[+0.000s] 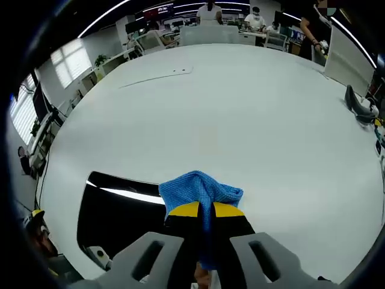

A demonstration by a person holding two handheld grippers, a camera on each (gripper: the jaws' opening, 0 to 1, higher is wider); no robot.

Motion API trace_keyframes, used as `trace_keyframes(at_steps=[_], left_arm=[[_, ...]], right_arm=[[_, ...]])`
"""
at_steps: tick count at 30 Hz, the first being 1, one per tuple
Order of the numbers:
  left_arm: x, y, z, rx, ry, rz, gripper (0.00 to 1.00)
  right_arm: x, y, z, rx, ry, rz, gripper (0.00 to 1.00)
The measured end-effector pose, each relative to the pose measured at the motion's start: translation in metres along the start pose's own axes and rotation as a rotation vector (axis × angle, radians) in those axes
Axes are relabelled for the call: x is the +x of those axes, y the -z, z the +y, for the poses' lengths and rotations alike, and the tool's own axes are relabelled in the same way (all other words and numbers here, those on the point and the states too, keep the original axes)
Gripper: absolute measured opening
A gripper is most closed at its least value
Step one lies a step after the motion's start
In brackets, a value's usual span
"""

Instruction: Wipe the mirror surface with the cleaning cloth until all visible marks leave the cleaned area.

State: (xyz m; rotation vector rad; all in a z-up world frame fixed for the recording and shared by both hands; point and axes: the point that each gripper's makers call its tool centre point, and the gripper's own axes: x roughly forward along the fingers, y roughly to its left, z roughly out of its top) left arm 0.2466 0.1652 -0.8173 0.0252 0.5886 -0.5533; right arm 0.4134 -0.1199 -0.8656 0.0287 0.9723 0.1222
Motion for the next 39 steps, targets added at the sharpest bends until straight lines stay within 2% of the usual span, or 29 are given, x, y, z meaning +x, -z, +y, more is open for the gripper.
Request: trace_keyframes(at_steps=[10,15,19,23,26,27,28,30,33,35,36,38,39], left_arm=[[0.002,-0.002,-0.001,0.022,0.000,-0.002,0.99],[0.003,-0.001,-0.001,0.021,-0.001,0.011,0.99],[0.003,0.000,0.000,0.016,-0.004,0.013,0.99],[0.003,0.002,0.000,0.002,-0.007,0.022,0.99],[0.002,0.001,0.001,-0.017,-0.019,0.018,0.99],[0.002,0.001,0.001,-0.013,-0.018,0.018,0.99],[0.002,0.000,0.000,-0.007,-0.015,0.018,0.99],[0.003,0.000,-0.002,-0.018,-0.005,0.014,0.99],[0.003,0.000,-0.001,-0.013,-0.009,0.015,0.99],[0.003,0.000,-0.001,-0.015,-0.011,0.014,0.99],[0.003,0.000,-0.001,-0.012,-0.011,0.015,0.99],[0.003,-0.001,-0.001,-0.013,-0.011,0.013,0.99],[0.003,-0.001,-0.001,-0.011,-0.011,0.012,0.99]], right_arm=[[0.001,-0.002,0.000,-0.011,-0.017,-0.006,0.01],[-0.014,-0.009,-0.010,0.007,-0.020,-0.040,0.01],[-0.041,-0.013,-0.029,0.065,-0.017,-0.081,0.01],[-0.057,-0.001,-0.053,0.077,0.004,-0.072,0.02],[-0.061,0.020,-0.073,0.082,0.037,-0.037,0.02],[-0.061,0.025,-0.067,0.004,-0.031,-0.039,0.02],[-0.059,0.030,-0.068,-0.011,-0.032,-0.033,0.02],[-0.055,0.044,-0.080,0.004,0.027,-0.003,0.02],[-0.047,0.055,-0.087,0.022,0.041,-0.020,0.02],[-0.045,0.061,-0.082,-0.008,0.003,-0.013,0.04],[-0.043,0.061,-0.084,-0.001,0.012,-0.010,0.05],[-0.041,0.065,-0.090,-0.072,0.034,-0.008,0.05],[-0.042,0.063,-0.087,-0.089,0.013,-0.034,0.05]])
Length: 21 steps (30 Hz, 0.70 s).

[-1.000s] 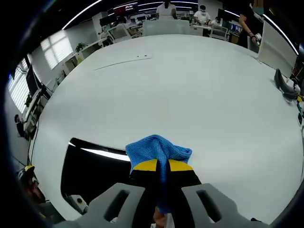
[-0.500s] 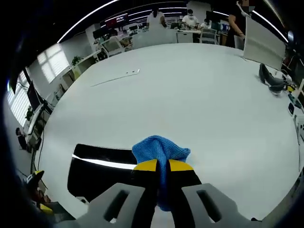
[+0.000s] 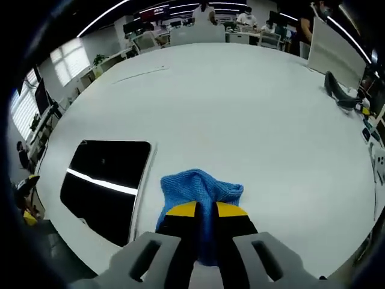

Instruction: Wipe the mirror surface with the cleaning cloth until all visible marks leave the cleaned area.

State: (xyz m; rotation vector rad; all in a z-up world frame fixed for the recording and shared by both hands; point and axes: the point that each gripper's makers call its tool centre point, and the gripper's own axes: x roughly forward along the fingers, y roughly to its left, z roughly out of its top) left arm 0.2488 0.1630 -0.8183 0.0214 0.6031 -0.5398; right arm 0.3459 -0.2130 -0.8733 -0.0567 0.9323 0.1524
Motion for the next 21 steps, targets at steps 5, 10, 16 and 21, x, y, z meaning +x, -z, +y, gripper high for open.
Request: trace_keyframes(at_steps=[5,10,16,21], left_arm=[[0.000,-0.001,0.000,0.017,0.002,-0.002,0.99],[-0.001,-0.001,0.001,0.011,-0.001,-0.004,0.99],[-0.001,0.000,0.001,0.014,0.003,0.006,0.99],[-0.001,-0.002,-0.001,0.012,0.011,-0.005,0.99]], right_arm=[[-0.001,0.002,0.000,0.070,0.025,-0.061,0.05],[-0.002,0.001,0.002,0.018,0.028,-0.072,0.06],[-0.002,-0.002,0.007,0.108,0.003,-0.039,0.13],[-0.016,-0.030,0.013,0.100,-0.046,-0.159,0.37]])
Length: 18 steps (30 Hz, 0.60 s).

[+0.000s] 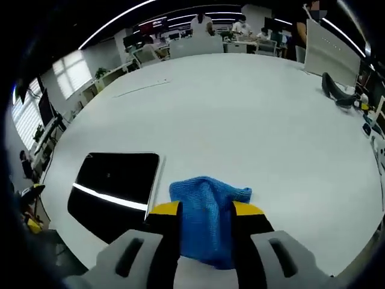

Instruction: Wipe the mirror surface with the cleaning cloth until all visible marks leave the cleaned area.

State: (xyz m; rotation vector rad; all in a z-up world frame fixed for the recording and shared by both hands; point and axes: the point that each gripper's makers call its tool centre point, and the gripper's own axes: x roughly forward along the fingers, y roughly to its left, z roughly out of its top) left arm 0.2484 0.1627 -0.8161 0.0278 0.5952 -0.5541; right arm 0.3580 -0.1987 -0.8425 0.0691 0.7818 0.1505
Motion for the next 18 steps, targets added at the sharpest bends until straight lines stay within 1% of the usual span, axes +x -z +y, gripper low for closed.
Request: trace_keyframes(at_steps=[1,2,3,4,5,6,7,8,9,10,11,12,14,15,18], left_arm=[[0.000,-0.001,0.001,-0.007,-0.003,-0.004,0.99],[-0.001,-0.001,0.001,-0.009,-0.003,-0.007,0.99],[-0.001,-0.003,0.000,-0.001,-0.001,-0.013,0.99],[0.000,-0.004,-0.001,0.004,0.003,-0.017,0.99],[0.000,-0.003,-0.002,0.005,0.007,-0.013,0.99],[0.000,-0.003,-0.002,0.006,0.008,-0.009,0.99],[0.000,-0.003,-0.003,0.009,0.009,-0.008,0.99],[0.000,-0.003,-0.003,0.013,0.008,-0.009,0.99],[0.000,-0.003,-0.003,0.014,0.007,-0.007,0.99],[-0.001,-0.002,-0.002,0.010,0.004,-0.004,0.99],[-0.001,-0.001,-0.002,0.007,0.000,-0.002,0.99],[-0.002,-0.001,-0.001,0.003,-0.005,0.000,0.99],[-0.003,-0.002,0.002,-0.004,-0.018,0.001,0.99],[-0.004,-0.003,0.003,-0.006,-0.020,0.000,0.99],[-0.008,-0.011,0.004,-0.008,-0.026,-0.017,0.99]], right_arm=[[-0.004,-0.003,-0.002,-0.002,0.005,-0.004,0.39],[-0.012,-0.016,0.005,-0.041,-0.048,-0.060,0.40],[-0.016,-0.022,0.007,-0.058,-0.065,-0.082,0.42],[-0.023,-0.027,0.003,-0.099,-0.055,-0.094,0.45],[-0.027,-0.037,0.005,-0.146,-0.078,-0.146,0.54],[-0.033,-0.043,-0.001,-0.155,-0.058,-0.176,0.63],[-0.036,-0.043,-0.004,-0.161,-0.052,-0.176,0.72],[-0.043,-0.047,-0.004,-0.174,-0.059,-0.200,0.84],[-0.048,-0.052,-0.002,-0.184,-0.079,-0.235,0.89],[-0.053,-0.050,0.000,-0.177,-0.099,-0.236,0.90],[-0.060,-0.044,0.000,-0.183,-0.115,-0.222,0.91],[-0.061,-0.041,0.001,-0.189,-0.125,-0.219,0.93],[-0.071,-0.029,0.007,-0.188,-0.181,-0.215,0.97],[-0.074,-0.024,0.009,-0.189,-0.196,-0.210,0.98],[-0.085,-0.005,0.008,-0.206,-0.203,-0.197,0.98]])
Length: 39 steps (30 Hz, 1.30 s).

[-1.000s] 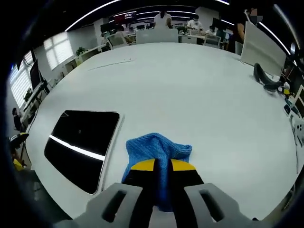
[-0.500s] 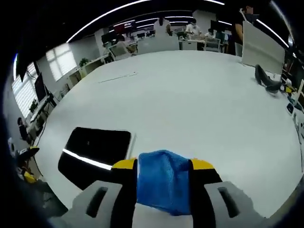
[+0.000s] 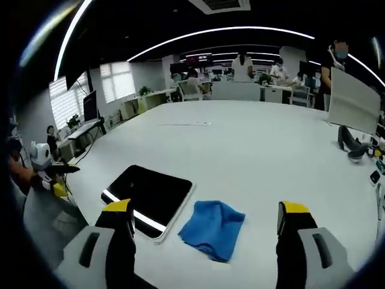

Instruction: Wipe the mirror surface with the cleaning cloth until all visible marks leave the cleaned area.

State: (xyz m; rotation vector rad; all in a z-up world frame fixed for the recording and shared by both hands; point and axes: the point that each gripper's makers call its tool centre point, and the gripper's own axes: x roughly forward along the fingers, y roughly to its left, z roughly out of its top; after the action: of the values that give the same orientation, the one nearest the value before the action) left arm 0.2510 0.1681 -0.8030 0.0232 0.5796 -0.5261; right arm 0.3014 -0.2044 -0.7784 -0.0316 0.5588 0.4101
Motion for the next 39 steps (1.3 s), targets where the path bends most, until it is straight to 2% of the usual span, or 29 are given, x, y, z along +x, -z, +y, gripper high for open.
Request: trace_keyframes(at_steps=[2,4,6,7,13,16,19,22,24,27,29,31,34,36,39], left_arm=[[-0.004,-0.010,0.000,0.016,0.015,-0.033,0.99],[-0.007,-0.013,0.003,-0.002,0.024,-0.038,0.99],[-0.010,-0.013,0.010,0.000,0.018,-0.047,0.99],[-0.012,-0.013,0.013,0.008,0.012,-0.048,0.99],[-0.024,-0.005,0.016,0.024,0.048,-0.050,0.99],[-0.030,-0.003,0.018,-0.022,0.048,-0.062,0.99],[-0.030,-0.002,0.020,-0.035,0.043,-0.065,0.99],[-0.028,-0.003,0.023,-0.027,0.030,-0.062,0.99],[-0.027,-0.005,0.025,-0.023,0.023,-0.067,0.99],[-0.026,-0.012,0.027,-0.019,0.021,-0.081,0.99],[-0.024,-0.015,0.029,-0.018,0.020,-0.086,0.99],[-0.023,-0.017,0.030,-0.026,0.024,-0.089,0.99],[-0.023,-0.018,0.029,-0.026,0.027,-0.085,0.99],[-0.023,-0.019,0.029,-0.025,0.031,-0.088,0.99],[-0.021,-0.018,0.025,-0.020,0.039,-0.085,0.99]], right_arm=[[-0.009,0.012,0.008,-0.001,-0.023,0.021,0.98],[-0.014,0.020,0.015,0.004,-0.043,0.029,0.98],[-0.017,0.028,0.017,-0.065,-0.033,0.042,0.98],[-0.017,0.031,0.018,-0.058,-0.029,0.044,0.98],[-0.018,0.036,0.020,-0.051,-0.024,0.044,0.98],[-0.018,0.041,0.019,-0.054,-0.019,0.061,0.98],[-0.018,0.042,0.016,-0.067,-0.004,0.062,0.98],[-0.017,0.050,0.012,-0.047,0.008,0.067,0.98],[-0.017,0.053,0.016,0.028,-0.014,0.051,0.98],[-0.021,0.056,0.012,0.007,0.010,0.046,0.99],[-0.022,0.062,0.012,0.051,0.011,0.065,0.99],[-0.023,0.068,0.006,0.047,0.043,0.079,0.99],[-0.025,0.069,0.006,0.061,0.045,0.067,0.99],[-0.026,0.069,0.015,0.064,0.001,0.063,0.99],[-0.029,0.069,0.010,0.061,0.037,0.062,0.99]])
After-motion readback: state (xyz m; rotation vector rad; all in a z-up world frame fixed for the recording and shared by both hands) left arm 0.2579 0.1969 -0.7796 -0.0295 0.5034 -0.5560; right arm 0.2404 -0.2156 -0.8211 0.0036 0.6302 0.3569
